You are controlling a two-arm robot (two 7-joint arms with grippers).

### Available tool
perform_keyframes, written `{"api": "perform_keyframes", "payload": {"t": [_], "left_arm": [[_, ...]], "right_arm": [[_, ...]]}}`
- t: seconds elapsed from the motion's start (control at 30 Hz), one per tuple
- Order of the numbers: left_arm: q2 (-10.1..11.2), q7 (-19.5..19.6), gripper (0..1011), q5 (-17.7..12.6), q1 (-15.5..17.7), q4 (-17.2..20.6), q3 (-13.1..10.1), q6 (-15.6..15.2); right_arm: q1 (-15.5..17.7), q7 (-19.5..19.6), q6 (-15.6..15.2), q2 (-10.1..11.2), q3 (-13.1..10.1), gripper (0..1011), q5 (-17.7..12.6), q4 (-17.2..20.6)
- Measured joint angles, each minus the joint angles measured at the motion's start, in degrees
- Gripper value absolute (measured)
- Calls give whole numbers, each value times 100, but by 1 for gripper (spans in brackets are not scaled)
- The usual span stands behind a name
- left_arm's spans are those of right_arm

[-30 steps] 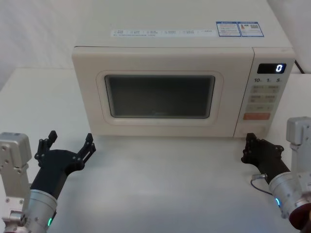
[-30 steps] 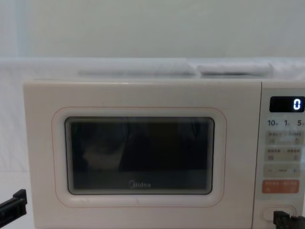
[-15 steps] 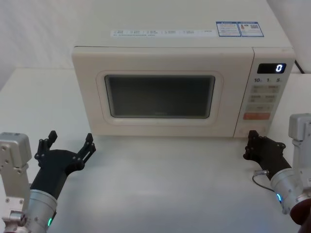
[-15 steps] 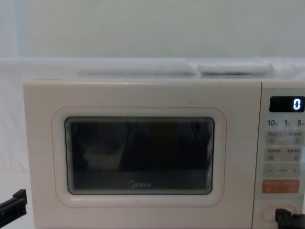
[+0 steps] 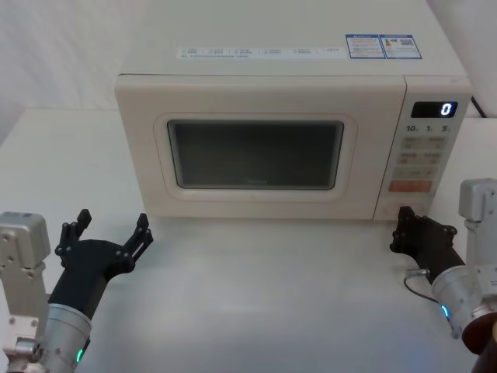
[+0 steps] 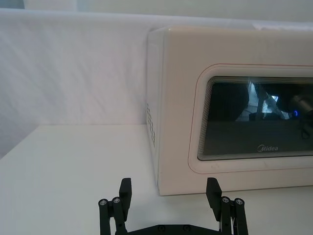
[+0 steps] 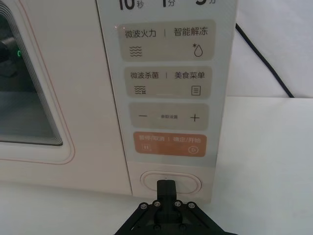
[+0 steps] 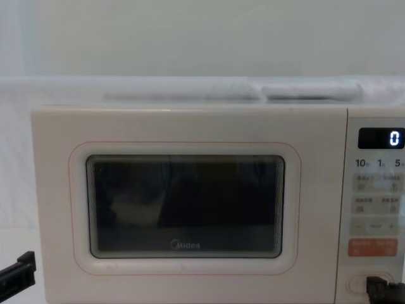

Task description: Press the button to open the microwave door with one hand; close the microwave door with the other hand.

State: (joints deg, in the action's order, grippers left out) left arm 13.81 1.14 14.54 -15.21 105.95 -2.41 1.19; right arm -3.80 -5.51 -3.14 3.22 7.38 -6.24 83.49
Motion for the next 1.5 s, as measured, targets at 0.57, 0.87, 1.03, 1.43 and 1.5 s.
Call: {"api": "perform_keyframes", "payload": {"t": [0.57, 0.87, 1.03, 1.43, 1.5], "left_arm": [[0, 0, 1001, 0, 0, 0, 0, 0], [0, 0, 1001, 0, 0, 0, 0, 0], [0, 0, 1001, 0, 0, 0, 0, 0], [0, 0, 1001, 0, 0, 0, 0, 0], [0, 0, 1001, 0, 0, 0, 0, 0]], "right_arm": [[-179, 36, 62, -54, -47, 0, 54, -283], [-260, 35, 73, -73, -53, 0, 74, -345], [-311, 35, 78, -89, -54, 0, 85, -395], [-454, 39, 160, -141, -67, 0, 95, -639], [-462, 39, 164, -146, -71, 0, 91, -655]]}}
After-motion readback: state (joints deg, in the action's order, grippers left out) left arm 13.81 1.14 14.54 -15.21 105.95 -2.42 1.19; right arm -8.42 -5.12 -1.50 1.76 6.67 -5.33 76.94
